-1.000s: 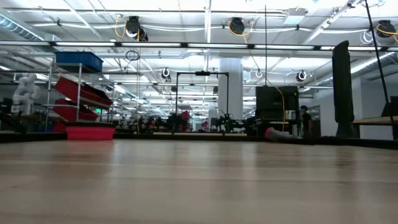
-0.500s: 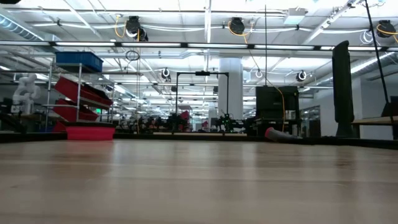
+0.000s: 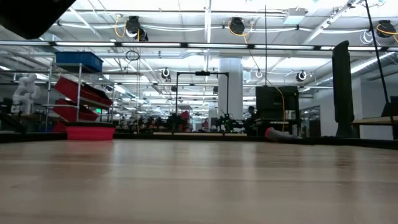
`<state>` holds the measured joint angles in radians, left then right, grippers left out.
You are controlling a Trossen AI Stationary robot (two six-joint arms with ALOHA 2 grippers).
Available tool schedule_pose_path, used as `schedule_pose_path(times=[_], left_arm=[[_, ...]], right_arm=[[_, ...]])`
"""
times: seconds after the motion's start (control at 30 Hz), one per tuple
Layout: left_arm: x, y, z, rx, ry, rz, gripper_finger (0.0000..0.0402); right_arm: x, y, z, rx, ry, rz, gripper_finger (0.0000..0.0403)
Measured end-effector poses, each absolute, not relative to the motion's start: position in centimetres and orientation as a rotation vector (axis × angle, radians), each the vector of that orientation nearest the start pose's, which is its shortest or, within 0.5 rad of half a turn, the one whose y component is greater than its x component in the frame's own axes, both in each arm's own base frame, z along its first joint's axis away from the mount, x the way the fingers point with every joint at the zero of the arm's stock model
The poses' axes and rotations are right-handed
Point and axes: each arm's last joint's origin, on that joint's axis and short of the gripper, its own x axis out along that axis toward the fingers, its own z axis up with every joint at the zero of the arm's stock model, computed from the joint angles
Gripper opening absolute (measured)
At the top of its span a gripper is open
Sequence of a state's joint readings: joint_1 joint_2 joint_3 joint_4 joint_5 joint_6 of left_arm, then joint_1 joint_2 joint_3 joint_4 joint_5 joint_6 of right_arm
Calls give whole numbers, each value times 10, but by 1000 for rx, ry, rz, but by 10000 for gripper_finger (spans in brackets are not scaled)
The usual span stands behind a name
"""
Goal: Coil cords
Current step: Coil the red wire onto the spool
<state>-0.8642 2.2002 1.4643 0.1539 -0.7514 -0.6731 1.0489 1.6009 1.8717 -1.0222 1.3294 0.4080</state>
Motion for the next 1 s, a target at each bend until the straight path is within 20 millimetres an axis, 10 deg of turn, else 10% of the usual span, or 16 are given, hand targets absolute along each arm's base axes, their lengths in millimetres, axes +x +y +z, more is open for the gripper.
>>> schedule_pose_path(times=[0.67,1.0], left_arm=[[314,-350,151,-222,434,5,9],[286,-335,216,-142,473,-5,4]], right_arm=[[175,248,440,-295,217,-313,0],[175,248,440,-294,217,-313,0]])
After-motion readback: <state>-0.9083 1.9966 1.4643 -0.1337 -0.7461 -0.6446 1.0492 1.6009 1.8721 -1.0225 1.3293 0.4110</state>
